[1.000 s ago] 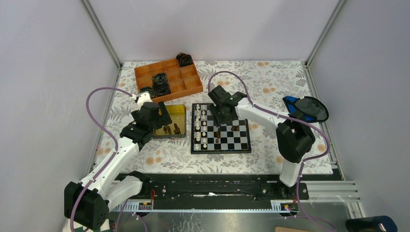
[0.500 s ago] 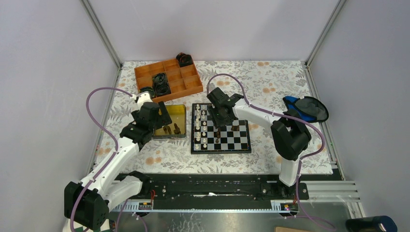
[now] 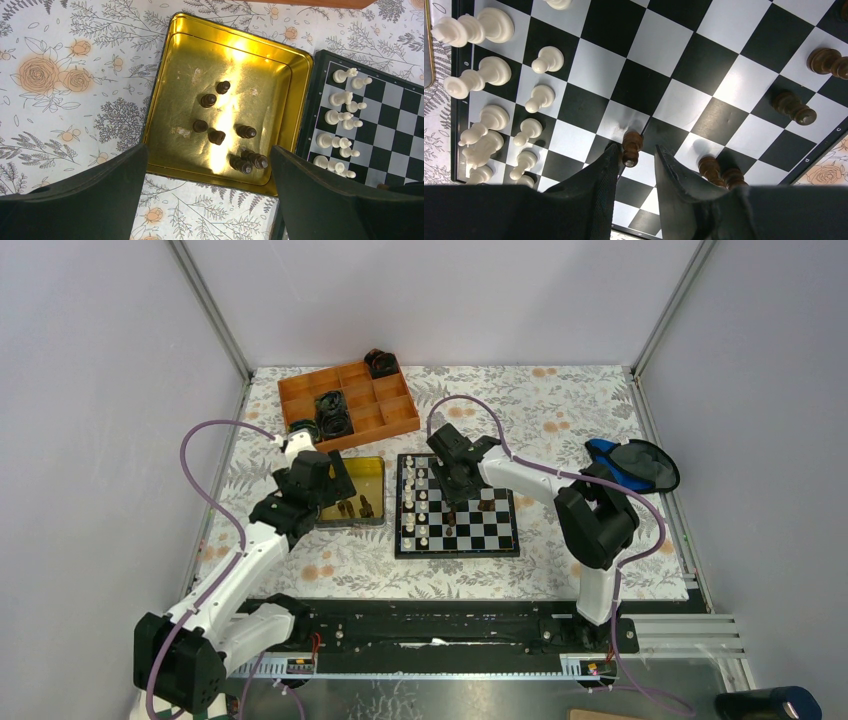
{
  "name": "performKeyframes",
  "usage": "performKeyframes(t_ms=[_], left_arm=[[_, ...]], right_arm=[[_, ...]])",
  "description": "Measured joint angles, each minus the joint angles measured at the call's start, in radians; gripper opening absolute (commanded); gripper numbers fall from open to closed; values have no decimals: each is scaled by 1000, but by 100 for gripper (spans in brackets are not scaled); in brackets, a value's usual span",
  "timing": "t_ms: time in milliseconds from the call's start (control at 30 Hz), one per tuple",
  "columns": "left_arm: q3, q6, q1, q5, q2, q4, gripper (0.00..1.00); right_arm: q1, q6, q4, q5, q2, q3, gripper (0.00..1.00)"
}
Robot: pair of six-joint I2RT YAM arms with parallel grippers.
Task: Set up the chess pieces on the board
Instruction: Pick up the chess piece from the chessboard.
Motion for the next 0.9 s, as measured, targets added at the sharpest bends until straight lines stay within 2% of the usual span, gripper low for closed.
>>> performKeyframes(t_ms=[400,600,900], left_arm=[[0,0,0,0,2,0,99],[0,0,0,0,4,0,99],[0,0,0,0,4,0,99]], right_arm=[[0,0,3,-22,8,0,27],[1,0,3,-24,17,0,12],[1,0,2,-21,17,0,8]])
